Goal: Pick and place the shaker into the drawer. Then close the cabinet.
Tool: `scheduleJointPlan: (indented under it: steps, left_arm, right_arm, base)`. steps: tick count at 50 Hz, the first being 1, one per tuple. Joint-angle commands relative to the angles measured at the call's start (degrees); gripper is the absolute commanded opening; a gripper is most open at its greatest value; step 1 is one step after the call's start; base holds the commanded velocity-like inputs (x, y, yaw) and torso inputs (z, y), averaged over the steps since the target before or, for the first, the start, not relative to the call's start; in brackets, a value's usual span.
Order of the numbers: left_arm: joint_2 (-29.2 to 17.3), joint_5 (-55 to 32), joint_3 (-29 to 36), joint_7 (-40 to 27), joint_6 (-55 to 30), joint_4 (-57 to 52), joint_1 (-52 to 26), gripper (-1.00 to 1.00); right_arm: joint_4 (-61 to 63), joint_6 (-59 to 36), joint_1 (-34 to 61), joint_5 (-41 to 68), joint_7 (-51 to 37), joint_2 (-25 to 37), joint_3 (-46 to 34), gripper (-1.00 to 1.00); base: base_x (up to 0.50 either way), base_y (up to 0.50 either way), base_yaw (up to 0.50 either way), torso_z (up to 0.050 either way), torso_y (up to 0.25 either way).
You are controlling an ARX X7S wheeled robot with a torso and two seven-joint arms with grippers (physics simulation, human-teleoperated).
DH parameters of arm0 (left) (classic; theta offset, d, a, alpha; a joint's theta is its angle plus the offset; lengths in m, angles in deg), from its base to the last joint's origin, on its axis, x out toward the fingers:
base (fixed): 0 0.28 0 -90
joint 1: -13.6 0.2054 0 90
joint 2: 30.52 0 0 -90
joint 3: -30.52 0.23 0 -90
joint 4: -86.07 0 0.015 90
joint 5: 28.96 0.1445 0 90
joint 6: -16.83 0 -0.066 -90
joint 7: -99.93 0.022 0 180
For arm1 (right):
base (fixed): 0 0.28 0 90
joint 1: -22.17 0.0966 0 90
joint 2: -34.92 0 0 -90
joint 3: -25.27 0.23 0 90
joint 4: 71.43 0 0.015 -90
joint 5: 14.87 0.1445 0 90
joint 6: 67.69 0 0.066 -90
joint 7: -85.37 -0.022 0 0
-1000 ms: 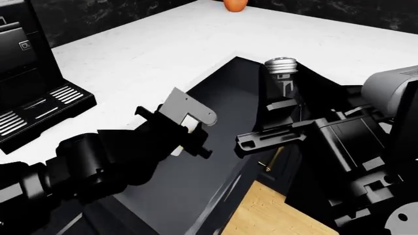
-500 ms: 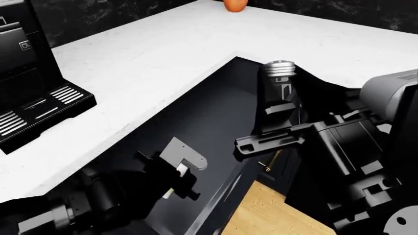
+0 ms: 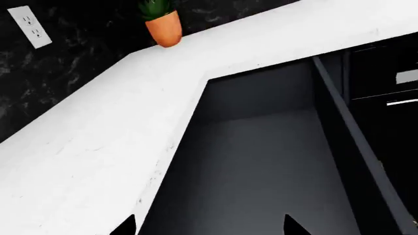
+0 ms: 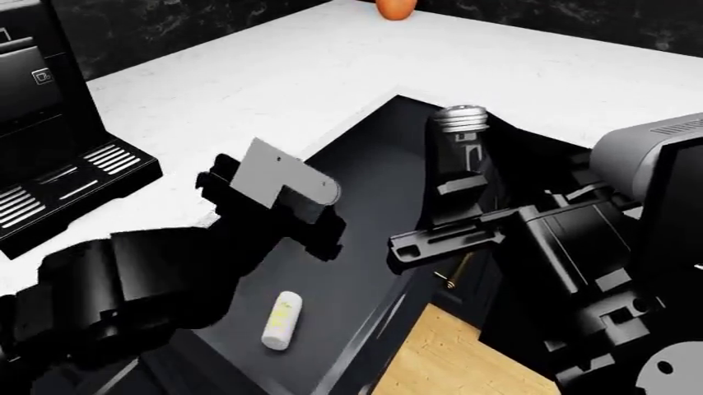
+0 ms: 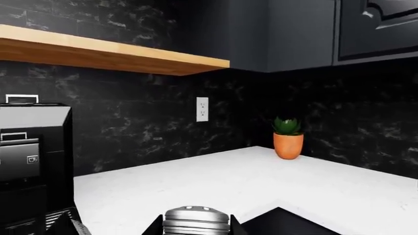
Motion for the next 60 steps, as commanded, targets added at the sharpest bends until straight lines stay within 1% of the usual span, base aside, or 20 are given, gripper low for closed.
scheduleJointPlan:
  steps: [1,4,7,8,13,15,19,23,25,29,31,38,44,51,60]
  left_arm:
    - [-9.46,-4.05,-8.04,-9.61,-0.55,-20.28,-10.27,1.00]
    - [-12.07,-5.83,-9.82,-11.94,-0.62,-24.45,-12.04,1.00]
    - [-14.61,-6.77,-11.21,-14.00,-0.86,-27.84,-13.55,1.00]
    - [-15.49,-8.34,-12.08,-14.67,-0.96,-28.76,-14.62,1.00]
    - [-19.23,-14.96,-15.77,-19.28,0.98,-34.34,-17.26,1.00]
    - [-20.38,-16.50,-16.48,-20.64,1.64,-36.41,-17.50,1.00]
    - [-22.58,-14.09,-16.12,-21.72,4.22,-39.25,-13.70,1.00]
    - [-24.16,-16.23,-17.06,-21.90,4.10,-39.15,-14.96,1.00]
    - [-25.09,-14.36,-16.70,-21.69,4.95,-39.95,-13.25,1.00]
    - [-26.30,-12.87,-16.51,-21.70,6.11,-40.44,-11.49,1.00]
    - [-26.84,-13.93,-16.87,-21.79,5.98,-40.58,-12.08,1.00]
    - [-28.56,-13.21,-16.95,-21.57,6.80,-41.69,-10.96,1.00]
    - [-28.91,-13.30,-17.21,-21.86,7.12,-42.07,-10.85,1.00]
    - [-29.62,-12.55,-16.90,-22.43,7.79,-43.10,-9.48,1.00]
    - [-31.65,-11.13,-16.49,-22.09,8.99,-44.00,-7.30,1.00]
  right_arm:
    - [-6.37,-3.17,6.33,2.45,0.66,2.89,-2.97,-1.00]
    - [-10.61,-5.12,9.21,1.05,3.70,4.00,-4.05,-1.00]
    - [-16.01,-6.92,13.21,-1.96,8.16,3.99,-5.78,-1.00]
    - [-18.03,-7.67,14.68,-2.93,9.96,3.72,-6.81,-1.00]
    - [-27.60,-9.15,21.06,-14.13,22.15,1.74,-14.39,-1.00]
    - [-31.36,-8.14,22.94,-19.42,27.66,0.99,-18.35,-1.00]
    - [-38.75,-4.29,25.37,-28.10,36.12,-1.67,-25.62,-1.00]
    - [-44.29,-1.38,26.17,-32.80,41.18,-4.14,-30.51,-1.00]
    - [-46.61,0.06,25.97,-34.66,42.99,-5.30,-32.51,-1.00]
    - [-49.90,2.24,24.53,-36.99,45.33,-7.03,-35.46,-1.00]
    - [-50.74,3.16,22.88,-37.89,45.80,-7.69,-36.89,-1.00]
    - [-51.98,6.44,15.71,-39.91,45.65,-8.35,-39.77,-1.00]
    - [-52.85,8.74,11.09,-41.60,45.56,-8.56,-41.94,-1.00]
    - [-55.35,9.82,10.26,-43.73,47.14,-9.71,-45.04,-1.00]
    - [-61.51,12.68,10.03,-46.70,50.82,-13.29,-49.08,-1.00]
  base:
    - [0.00,0.00,0.00,0.000,0.000]
    - [0.00,0.00,0.00,0.000,0.000]
    - [0.00,0.00,0.00,0.000,0.000]
    - [0.00,0.00,0.00,0.000,0.000]
    - [0.00,0.00,0.00,0.000,0.000]
    - [0.00,0.00,0.00,0.000,0.000]
    - [0.00,0.00,0.00,0.000,0.000]
    - [0.00,0.00,0.00,0.000,0.000]
    - [0.00,0.00,0.00,0.000,0.000]
    - [0.00,0.00,0.00,0.000,0.000]
    - [0.00,0.00,0.00,0.000,0.000]
    - [0.00,0.00,0.00,0.000,0.000]
    - [0.00,0.00,0.00,0.000,0.000]
    - [0.00,0.00,0.00,0.000,0.000]
    - [0.00,0.00,0.00,0.000,0.000]
